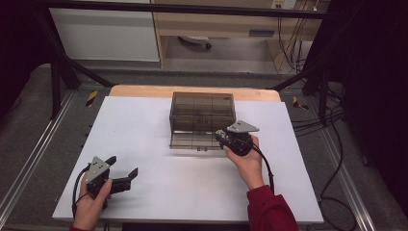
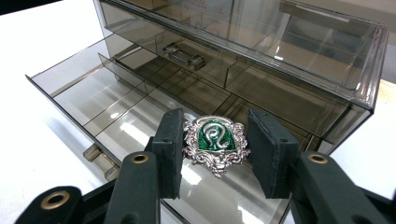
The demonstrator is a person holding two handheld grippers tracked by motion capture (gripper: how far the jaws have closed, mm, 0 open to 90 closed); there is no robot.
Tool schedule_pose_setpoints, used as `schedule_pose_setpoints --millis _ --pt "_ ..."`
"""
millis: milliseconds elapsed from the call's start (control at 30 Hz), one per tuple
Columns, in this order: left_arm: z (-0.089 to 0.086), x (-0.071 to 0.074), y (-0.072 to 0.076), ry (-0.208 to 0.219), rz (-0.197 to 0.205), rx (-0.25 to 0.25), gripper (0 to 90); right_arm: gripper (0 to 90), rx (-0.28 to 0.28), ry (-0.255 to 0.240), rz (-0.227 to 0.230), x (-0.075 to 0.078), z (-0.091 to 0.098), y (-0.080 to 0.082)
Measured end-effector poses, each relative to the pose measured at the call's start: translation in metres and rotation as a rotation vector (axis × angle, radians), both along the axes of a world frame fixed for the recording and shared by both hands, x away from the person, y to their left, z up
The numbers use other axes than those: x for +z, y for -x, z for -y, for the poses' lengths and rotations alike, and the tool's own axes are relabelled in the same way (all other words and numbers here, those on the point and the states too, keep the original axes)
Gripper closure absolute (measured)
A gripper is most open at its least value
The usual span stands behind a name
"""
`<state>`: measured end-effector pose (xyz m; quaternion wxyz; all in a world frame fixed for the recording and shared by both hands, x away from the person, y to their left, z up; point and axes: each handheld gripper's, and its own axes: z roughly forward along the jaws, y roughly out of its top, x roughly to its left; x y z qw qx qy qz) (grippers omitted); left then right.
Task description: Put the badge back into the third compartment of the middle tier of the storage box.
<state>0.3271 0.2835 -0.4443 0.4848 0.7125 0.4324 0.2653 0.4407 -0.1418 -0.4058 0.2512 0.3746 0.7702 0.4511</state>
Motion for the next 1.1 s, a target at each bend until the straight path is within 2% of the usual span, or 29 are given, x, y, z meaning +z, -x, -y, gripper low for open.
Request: schedule_pose_setpoints --millis 367,767,1100 --pt "0.0004 -0.0002 0.0 -0.003 -0.003 -0.004 4.9 57.6 -0.017 0.015 -0.019 -0.0007 0.0025 0.0003" --pt "0.0002 0.0007 0.0005 0.003 0.0 -0.005 4.9 57.6 -0.032 0.031 -0.065 0.0001 0.0045 0.0009" --pt "0.0005 0.0009 0.0005 0.003 0.001 -0.007 4.9 57.6 -0.026 0.041 -0.07 0.0 0.0047 0.0009"
